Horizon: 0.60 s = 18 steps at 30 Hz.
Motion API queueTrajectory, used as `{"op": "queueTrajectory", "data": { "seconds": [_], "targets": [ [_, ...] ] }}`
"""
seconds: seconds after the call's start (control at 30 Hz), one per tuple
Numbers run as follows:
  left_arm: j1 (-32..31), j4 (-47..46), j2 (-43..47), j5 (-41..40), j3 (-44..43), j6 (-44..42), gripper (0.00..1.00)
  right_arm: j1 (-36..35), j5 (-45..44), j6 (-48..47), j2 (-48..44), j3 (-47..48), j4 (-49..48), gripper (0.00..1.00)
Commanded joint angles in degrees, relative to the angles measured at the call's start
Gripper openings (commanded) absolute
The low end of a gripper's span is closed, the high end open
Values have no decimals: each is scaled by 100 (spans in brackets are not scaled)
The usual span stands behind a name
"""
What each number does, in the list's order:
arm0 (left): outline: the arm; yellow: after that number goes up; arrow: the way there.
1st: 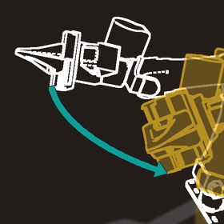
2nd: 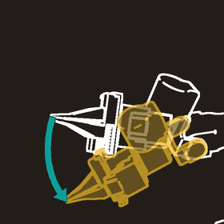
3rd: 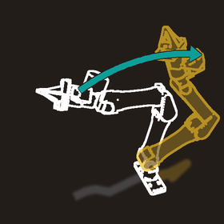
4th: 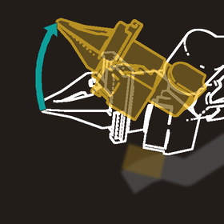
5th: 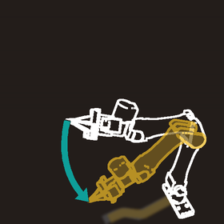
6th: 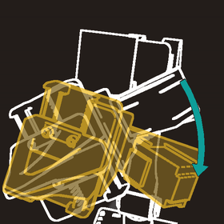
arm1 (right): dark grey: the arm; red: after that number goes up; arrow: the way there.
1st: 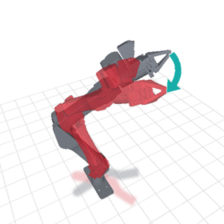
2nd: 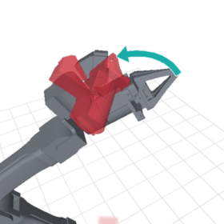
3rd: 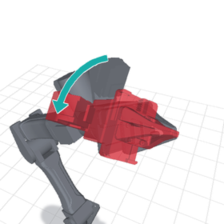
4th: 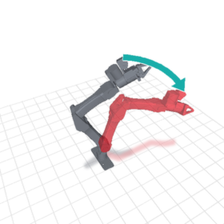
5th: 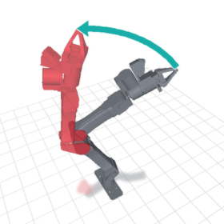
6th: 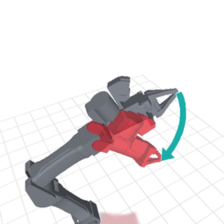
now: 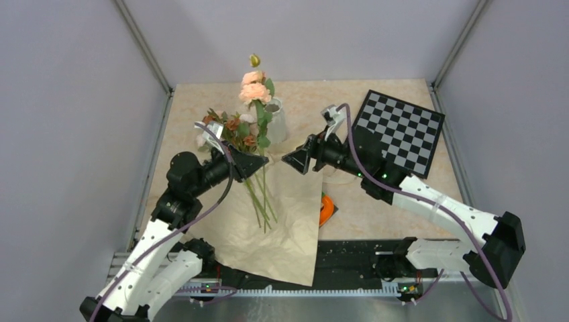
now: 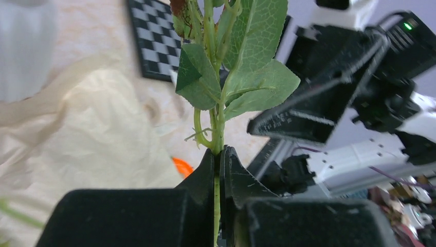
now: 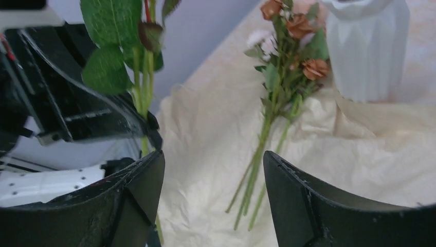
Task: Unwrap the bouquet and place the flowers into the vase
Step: Pick up the fake flower from the wrapping paper.
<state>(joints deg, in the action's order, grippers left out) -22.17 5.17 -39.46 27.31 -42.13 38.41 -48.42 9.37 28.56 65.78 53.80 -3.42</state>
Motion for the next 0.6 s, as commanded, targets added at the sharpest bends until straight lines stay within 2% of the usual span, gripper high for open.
{"op": "queueTrajectory", "data": {
  "seconds": [0.0, 0.23, 0.57],
  "targets": [
    [-466, -1364, -174, 443, -252, 303, 0, 349, 1236, 653, 46, 391, -1346, 73],
    [-871, -2086, -539, 651, -278, 485, 0, 395, 2030, 1064, 193, 578, -2036, 69],
    [-990, -2425, -623, 637, -146, 632, 0, 394, 2421, 1119, 358, 572, -2087, 63]
  ]
}}
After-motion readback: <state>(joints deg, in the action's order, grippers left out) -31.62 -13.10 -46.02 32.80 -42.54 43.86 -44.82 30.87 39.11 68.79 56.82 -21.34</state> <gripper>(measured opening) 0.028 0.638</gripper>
